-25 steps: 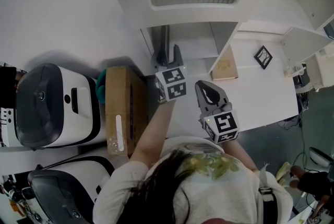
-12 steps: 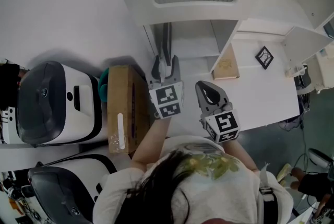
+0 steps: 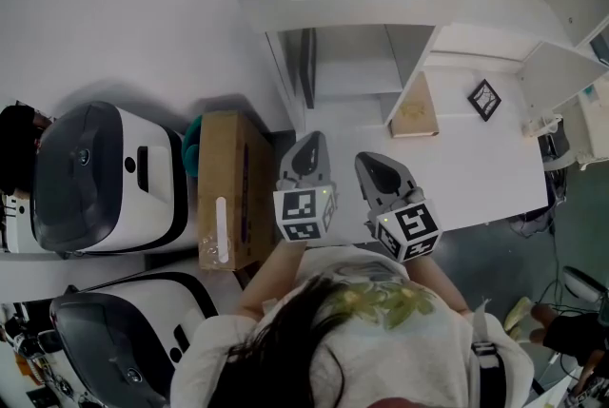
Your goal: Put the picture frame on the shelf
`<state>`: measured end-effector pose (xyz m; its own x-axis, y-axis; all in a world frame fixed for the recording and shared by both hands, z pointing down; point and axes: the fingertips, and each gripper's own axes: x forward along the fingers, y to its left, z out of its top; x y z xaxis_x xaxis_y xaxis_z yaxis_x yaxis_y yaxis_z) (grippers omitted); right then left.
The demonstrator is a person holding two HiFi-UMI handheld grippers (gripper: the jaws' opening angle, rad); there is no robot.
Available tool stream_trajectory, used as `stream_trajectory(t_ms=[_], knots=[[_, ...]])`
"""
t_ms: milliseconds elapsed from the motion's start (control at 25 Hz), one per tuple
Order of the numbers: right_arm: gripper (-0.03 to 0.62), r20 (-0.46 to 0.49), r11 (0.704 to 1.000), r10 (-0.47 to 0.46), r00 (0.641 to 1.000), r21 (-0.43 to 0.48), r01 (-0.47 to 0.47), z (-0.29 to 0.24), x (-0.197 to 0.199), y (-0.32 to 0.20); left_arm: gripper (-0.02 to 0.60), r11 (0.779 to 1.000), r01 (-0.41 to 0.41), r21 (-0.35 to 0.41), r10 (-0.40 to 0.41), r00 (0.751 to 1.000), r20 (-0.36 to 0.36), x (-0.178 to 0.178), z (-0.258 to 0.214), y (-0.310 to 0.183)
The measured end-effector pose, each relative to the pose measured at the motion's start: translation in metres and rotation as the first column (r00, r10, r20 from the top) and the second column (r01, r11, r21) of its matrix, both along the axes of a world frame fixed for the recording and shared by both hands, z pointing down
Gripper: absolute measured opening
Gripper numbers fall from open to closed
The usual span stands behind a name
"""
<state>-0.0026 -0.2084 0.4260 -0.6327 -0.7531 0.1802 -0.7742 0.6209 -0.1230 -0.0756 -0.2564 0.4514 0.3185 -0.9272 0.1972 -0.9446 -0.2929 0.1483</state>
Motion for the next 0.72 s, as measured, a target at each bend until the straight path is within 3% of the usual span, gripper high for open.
stream_trajectory(t_ms=[360, 720], knots=[[0.031, -0.026, 0.999, -0.017, 1.0, -0.045, 0.016, 0.015, 0.002, 0.023, 0.029, 0.995, -0.084, -0.059, 0.084, 0.996, 0.003, 0.025, 0.016, 0.043], [0.031, -0.066, 0.996, -0.041, 0.997, -0.077, 0.036, 0.031, -0.007, 0.042, 0.029, 0.993, -0.069, -0.095, 0.07, 0.998, 0.007, 0.018, 0.027, 0.068]])
